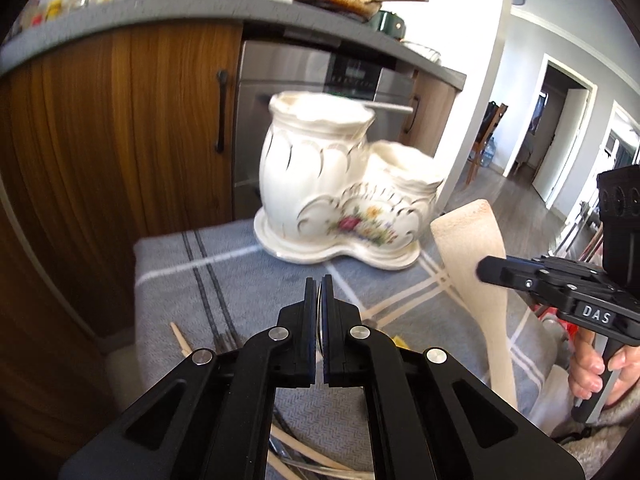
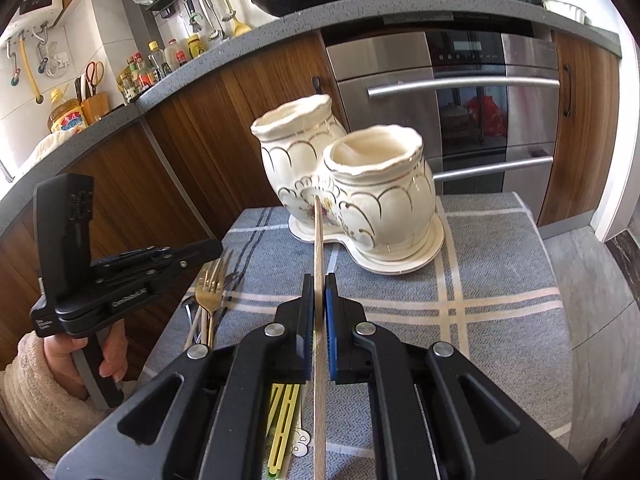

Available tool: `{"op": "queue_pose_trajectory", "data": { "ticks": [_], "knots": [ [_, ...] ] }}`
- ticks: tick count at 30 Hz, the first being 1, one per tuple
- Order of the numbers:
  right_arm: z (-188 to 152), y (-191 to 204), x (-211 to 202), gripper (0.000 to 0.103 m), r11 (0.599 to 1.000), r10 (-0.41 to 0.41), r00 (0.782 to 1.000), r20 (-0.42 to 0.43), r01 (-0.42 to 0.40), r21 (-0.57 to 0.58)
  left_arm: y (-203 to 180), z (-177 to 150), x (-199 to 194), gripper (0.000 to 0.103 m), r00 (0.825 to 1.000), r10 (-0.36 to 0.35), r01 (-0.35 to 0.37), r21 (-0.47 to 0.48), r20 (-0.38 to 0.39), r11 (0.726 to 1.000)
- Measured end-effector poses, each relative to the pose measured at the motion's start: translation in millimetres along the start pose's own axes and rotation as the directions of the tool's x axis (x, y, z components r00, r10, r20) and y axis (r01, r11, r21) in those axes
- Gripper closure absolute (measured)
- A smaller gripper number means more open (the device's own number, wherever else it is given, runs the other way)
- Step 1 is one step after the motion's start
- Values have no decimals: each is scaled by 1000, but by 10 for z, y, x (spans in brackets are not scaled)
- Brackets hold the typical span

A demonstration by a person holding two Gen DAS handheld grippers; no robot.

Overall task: Organize utensils
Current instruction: 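Lift the spatula with the right tool while the left tool lifts the gold fork toward the vase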

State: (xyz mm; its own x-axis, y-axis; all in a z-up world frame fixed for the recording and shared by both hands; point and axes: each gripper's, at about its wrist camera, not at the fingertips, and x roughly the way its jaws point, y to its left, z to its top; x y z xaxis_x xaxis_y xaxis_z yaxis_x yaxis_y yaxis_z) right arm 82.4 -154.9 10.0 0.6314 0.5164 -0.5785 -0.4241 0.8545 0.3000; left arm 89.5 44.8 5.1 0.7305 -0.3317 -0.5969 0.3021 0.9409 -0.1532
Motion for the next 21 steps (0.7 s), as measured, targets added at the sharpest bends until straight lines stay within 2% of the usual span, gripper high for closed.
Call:
{"op": "queue_pose_trajectory", "data": {
  "ticks": [12, 17, 21],
  "knots": [
    [116, 101, -263, 98, 999, -17, 995, 98, 20, -31, -266, 171, -458, 100, 992, 35, -48, 105, 122, 993],
    [190, 131, -366, 98, 998, -24, 990, 137, 31, -48, -263, 283, -621, 100, 984, 43, -62, 107, 173, 992],
    [253, 141, -426, 98, 998, -28, 986, 162, 37, -51, -284, 350, -728, 100, 972, 77, -107, 128, 223, 986]
  ]
}}
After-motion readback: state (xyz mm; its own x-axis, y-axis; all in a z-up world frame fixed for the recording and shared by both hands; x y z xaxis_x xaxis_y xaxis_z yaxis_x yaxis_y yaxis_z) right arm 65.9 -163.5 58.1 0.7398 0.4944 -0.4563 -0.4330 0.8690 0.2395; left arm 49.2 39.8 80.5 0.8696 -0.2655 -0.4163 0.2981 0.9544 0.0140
